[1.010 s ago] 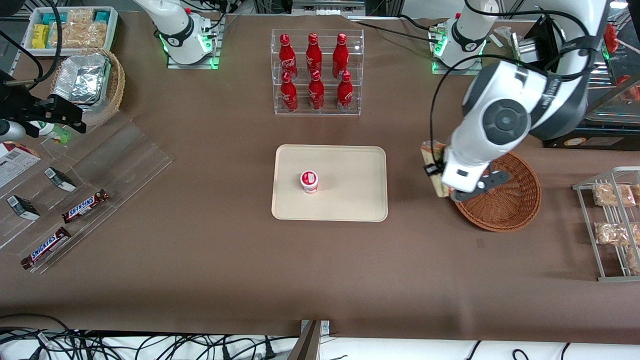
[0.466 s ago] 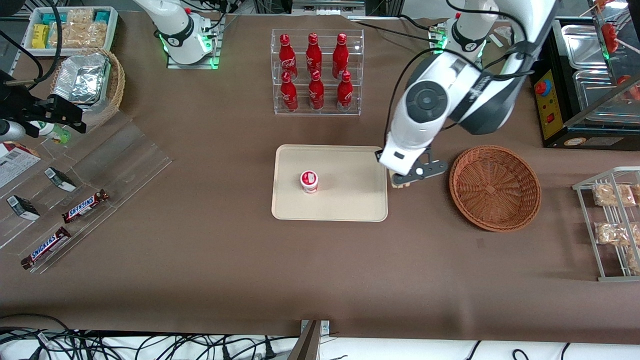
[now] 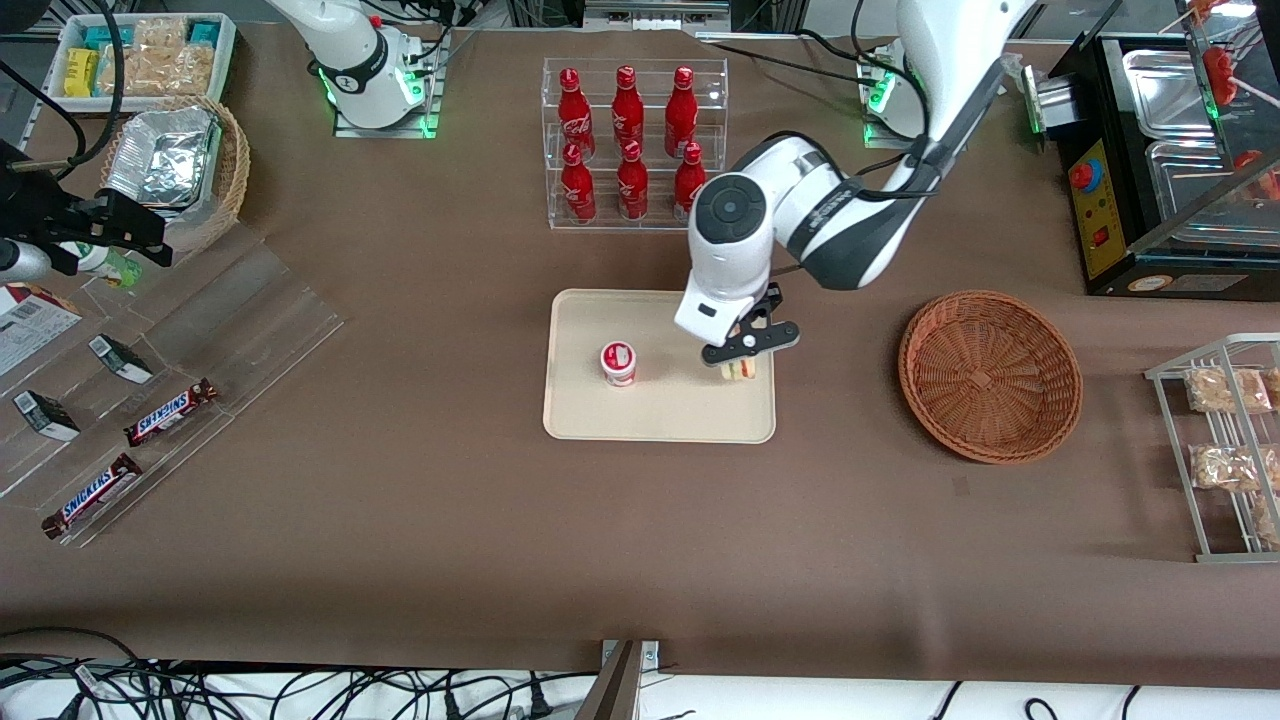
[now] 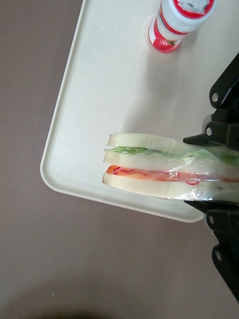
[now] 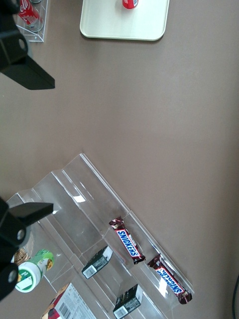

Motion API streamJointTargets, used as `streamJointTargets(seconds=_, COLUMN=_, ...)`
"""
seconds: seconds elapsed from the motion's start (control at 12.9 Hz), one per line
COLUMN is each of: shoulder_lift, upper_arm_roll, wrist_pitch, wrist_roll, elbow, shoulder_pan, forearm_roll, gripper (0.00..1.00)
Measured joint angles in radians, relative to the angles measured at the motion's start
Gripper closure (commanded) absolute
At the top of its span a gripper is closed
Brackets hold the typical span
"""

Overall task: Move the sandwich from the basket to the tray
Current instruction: 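Lower the sandwich onto the cream tray beside the red-capped bottle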

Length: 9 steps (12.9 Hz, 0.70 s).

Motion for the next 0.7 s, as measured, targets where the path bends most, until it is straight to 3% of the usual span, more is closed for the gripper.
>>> streamJointTargets(seconds=0.23, shoulder_lift=0.062, upper_arm_roll=0.0, wrist_pitch=0.055, wrist_roll=-0.096, elbow=0.001, shoulder_pan=-0.044, forearm_roll=0.102, gripper=0.58)
streamJointTargets(seconds=0.7, shoulder_lift=0.157, upper_arm_roll=0.01, wrist_pitch=0.081, wrist_roll=-0.103, elbow=0.047, shoulder_pan=-0.046, forearm_roll=0.157, gripper=0.57)
